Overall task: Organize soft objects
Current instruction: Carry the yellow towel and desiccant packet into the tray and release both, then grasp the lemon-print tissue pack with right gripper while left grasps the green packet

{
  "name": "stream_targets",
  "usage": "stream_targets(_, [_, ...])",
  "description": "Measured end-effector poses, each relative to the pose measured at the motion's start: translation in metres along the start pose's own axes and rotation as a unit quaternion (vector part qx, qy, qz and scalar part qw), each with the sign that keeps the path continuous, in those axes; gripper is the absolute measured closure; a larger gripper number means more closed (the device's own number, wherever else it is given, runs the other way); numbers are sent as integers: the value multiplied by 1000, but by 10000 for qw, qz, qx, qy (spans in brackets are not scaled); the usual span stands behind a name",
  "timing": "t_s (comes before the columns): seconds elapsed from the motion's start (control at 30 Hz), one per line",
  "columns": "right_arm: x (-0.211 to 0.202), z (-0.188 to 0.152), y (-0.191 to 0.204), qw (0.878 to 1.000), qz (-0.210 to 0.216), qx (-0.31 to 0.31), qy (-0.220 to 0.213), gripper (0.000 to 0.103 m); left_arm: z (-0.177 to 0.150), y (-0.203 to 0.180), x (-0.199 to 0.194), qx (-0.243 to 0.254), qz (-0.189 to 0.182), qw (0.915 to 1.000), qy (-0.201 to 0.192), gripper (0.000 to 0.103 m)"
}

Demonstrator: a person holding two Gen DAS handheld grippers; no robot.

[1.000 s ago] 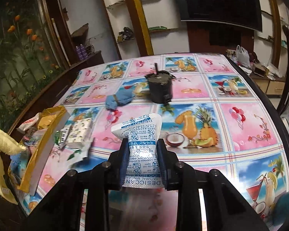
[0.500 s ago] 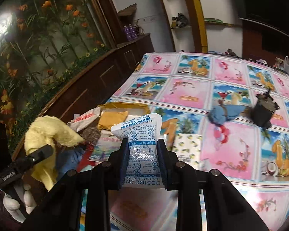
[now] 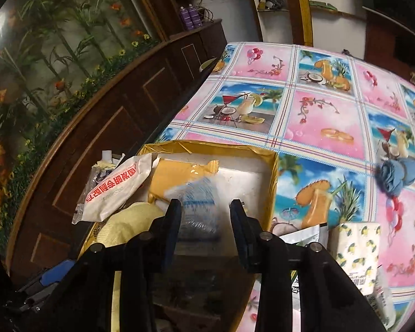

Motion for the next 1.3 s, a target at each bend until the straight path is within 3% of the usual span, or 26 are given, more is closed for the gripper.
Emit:
stream_targets(0.13, [-21, -6, -8, 9997, 92, 57, -226, 66, -6, -5, -10, 57, 61, 9998, -168, 43])
stream_targets(0.37, [-70, -32, -60, 9976, -168, 191, -643, 52, -29, -31, -13, 536, 258, 9981, -154, 43])
stream_targets(0.5, [-78, -50, -106, 9959, -483, 535, -549, 50, -43, -46, -4, 649, 174, 9977, 8, 43])
stream_targets(0.63, [-74, -62, -135, 9944, -527, 838, -363, 50, -57, -61, 7, 690, 112, 9973, 211, 43])
stream_targets(0.9, [-43, -42, -127, 9952, -735, 639, -96, 50, -74, -84, 20, 922, 160, 9946, 455, 43])
stream_targets(1.03, [-19, -28, -115, 9930, -1068, 465, 177, 50, -77, -89, 22, 995, 195, 9936, 505, 43])
stream_targets(1.1, [-9, -23, -106, 9920, -1203, 269, 274, 45, -78, -88, 24, 975, 207, 9936, 536, 43])
stream_targets(1.17, [-3, -21, -97, 9901, -1374, -6, 290, 33, -79, -87, 27, 938, 210, 9937, 573, 43])
stream_targets(1.3, [-1, -32, -88, 9817, -1743, -665, 389, 35, -81, -87, 28, 919, 180, 9936, 627, 43])
Point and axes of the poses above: each gripper's, at about its wrist camera, not at the fingertips, and x roughly the way its jaws point, y to its left, z to its top, the point moved 3 cm from there along x, roughly the way its jaws point, and after that the axes turned 9 degrees about -z, right-handed, at the moved point
